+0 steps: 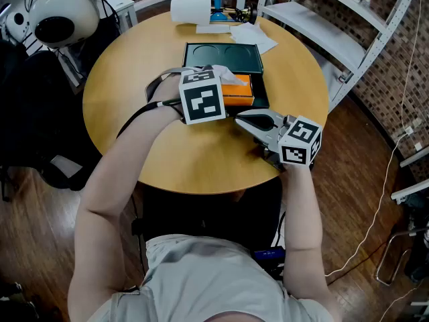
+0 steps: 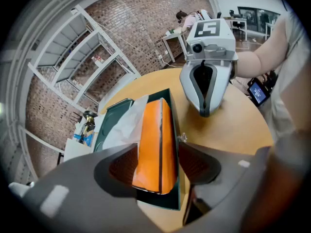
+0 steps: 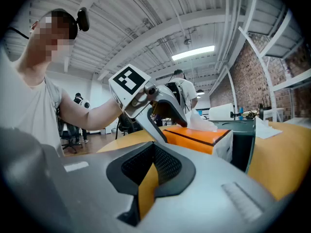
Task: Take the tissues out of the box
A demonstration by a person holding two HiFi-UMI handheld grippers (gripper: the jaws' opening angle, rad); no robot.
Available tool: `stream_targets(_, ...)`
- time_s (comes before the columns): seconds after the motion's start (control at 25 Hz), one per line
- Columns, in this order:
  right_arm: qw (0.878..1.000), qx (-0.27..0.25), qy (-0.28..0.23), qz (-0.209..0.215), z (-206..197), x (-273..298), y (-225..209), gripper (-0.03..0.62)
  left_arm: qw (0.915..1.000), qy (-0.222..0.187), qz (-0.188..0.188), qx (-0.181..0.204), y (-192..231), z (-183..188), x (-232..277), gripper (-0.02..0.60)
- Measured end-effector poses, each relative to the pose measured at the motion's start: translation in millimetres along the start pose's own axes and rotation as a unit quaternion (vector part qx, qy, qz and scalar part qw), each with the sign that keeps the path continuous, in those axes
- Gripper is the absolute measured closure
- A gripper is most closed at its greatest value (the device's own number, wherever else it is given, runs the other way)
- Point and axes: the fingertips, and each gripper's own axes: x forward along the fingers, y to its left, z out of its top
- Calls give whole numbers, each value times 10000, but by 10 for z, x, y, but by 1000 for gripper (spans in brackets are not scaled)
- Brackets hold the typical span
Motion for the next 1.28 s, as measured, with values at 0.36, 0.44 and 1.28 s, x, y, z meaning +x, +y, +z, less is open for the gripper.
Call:
stream_targets(0.36, 10000, -16, 15, 18, 11, -10, -27, 592, 9953, -575, -154, -763, 102, -35, -130, 523)
stream_targets(0.44, 10000, -12, 19, 17, 5, -2, -21, 592, 9960, -510, 176, -713, 179, -89, -161, 532)
stream_targets(1.28, 10000, 15, -4, 31, 55, -36, -27, 592, 9533, 347, 2105, -2138, 293, -1989, -737, 535)
